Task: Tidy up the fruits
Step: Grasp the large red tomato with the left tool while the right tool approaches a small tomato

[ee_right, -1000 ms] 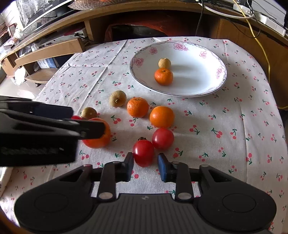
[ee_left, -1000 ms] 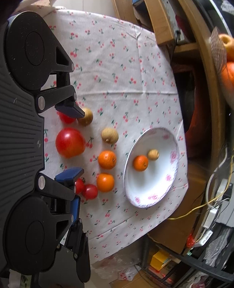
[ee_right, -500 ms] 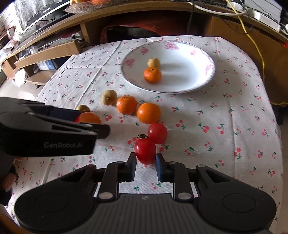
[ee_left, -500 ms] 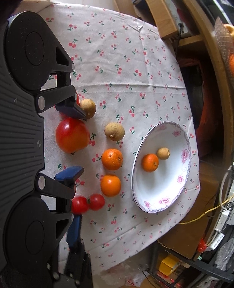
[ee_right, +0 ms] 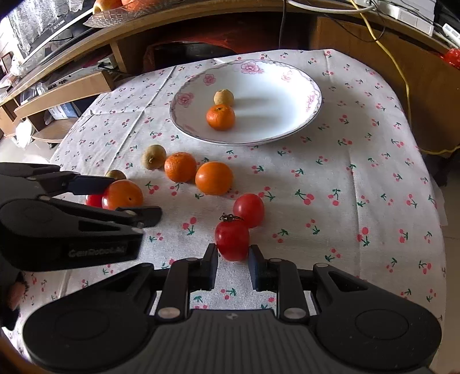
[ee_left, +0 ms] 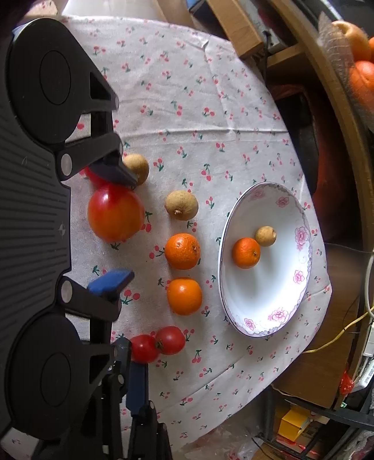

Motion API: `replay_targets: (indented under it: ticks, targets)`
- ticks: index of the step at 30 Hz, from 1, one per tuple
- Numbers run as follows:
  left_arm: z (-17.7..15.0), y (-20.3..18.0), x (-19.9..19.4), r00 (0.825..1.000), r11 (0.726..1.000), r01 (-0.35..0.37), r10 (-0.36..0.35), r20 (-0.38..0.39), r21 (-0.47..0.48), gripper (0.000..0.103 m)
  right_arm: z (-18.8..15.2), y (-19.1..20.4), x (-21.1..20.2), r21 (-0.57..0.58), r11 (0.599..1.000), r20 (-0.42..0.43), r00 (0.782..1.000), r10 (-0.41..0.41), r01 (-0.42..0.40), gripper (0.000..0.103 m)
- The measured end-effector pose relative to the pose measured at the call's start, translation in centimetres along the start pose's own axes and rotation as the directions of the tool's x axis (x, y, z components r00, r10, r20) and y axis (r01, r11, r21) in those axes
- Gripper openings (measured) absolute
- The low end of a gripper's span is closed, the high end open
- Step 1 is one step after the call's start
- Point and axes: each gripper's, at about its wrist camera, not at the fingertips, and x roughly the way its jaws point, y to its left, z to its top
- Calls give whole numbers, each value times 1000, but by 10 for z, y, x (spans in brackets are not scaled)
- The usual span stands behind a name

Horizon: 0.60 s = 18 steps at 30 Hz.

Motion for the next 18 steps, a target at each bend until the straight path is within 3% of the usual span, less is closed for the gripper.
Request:
replay_targets:
  ticks: [4, 6, 11, 13, 18]
  targets:
    - [0, 12, -12, 998, 997, 53, -52, 24, -54, 46, 0, 2, -2, -7, 1000, 4, 1000, -2, 2, 25]
    - [0, 17, -17, 996, 992, 92, -90, 27, -83, 45, 0, 2, -4, -8, 1000, 8, 1000, 0, 0, 25]
    - [-4, 14, -5, 999, 997, 37, -38, -4, -70, 53, -2, 0, -3, -3, 1000, 2, 1000, -3, 3, 25]
    - [-1, 9, -3, 999, 998, 40, -40, 1, -53, 66, -1, 1, -3, -7, 1000, 2, 1000, -2, 2, 25]
    - [1, -2, 6, 1000, 1000, -7, 7, -9, -9, 66, -1, -2, -1, -5, 1000, -1, 1000, -2, 2, 25]
